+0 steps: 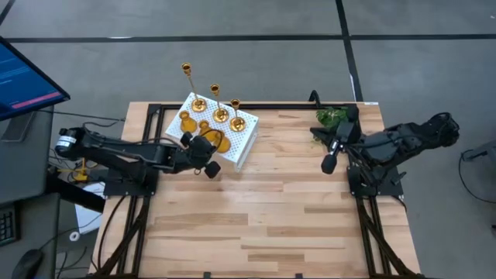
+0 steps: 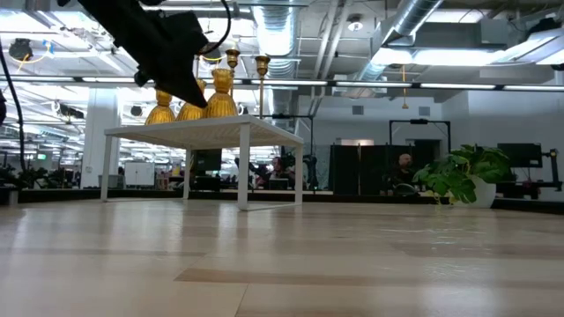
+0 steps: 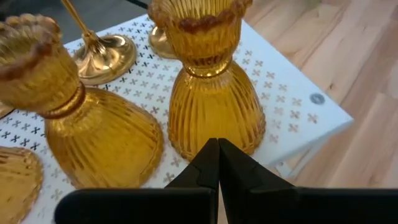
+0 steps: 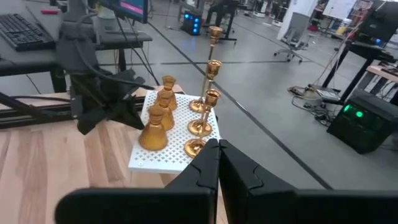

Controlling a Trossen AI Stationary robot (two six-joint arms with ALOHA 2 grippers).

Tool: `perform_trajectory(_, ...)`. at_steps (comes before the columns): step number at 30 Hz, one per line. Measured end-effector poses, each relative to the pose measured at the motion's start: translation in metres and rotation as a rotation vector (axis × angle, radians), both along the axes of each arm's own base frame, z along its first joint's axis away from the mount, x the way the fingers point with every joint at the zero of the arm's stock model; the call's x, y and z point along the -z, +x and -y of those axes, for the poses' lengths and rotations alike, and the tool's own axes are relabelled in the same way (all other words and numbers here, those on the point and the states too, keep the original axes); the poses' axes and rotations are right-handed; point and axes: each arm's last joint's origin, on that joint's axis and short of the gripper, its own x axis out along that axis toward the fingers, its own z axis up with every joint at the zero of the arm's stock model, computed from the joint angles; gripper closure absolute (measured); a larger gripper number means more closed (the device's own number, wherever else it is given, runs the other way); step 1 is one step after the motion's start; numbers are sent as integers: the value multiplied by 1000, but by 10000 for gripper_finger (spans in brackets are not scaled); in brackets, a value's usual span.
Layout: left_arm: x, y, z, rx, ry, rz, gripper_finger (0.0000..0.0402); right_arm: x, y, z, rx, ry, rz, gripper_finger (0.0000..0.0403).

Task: Pick & Place candle stick holders
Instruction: Put the brown glass candle holder on the shelf aligned with the other brown glass candle holder, then return to Home Position

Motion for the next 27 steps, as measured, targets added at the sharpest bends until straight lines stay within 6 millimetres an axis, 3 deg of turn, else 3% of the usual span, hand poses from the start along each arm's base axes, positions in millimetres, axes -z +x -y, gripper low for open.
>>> perform_trajectory(15, -4, 6, -1, 15, 22, 44, 400, 0, -1, -2, -15, -12, -7, 403)
perform_trajectory(21, -7, 8, 2, 96, -48, 83, 400, 0, -1, -2, -16, -11, -5, 403)
perform_trajectory(24, -30, -2, 7, 167, -100, 188, 400, -2, -3, -1, -19, -2, 12, 403)
perform_trajectory(27, -64, -25, 11, 238, -90, 324, 400, -9, -15, 5, -46, -12, 32, 403)
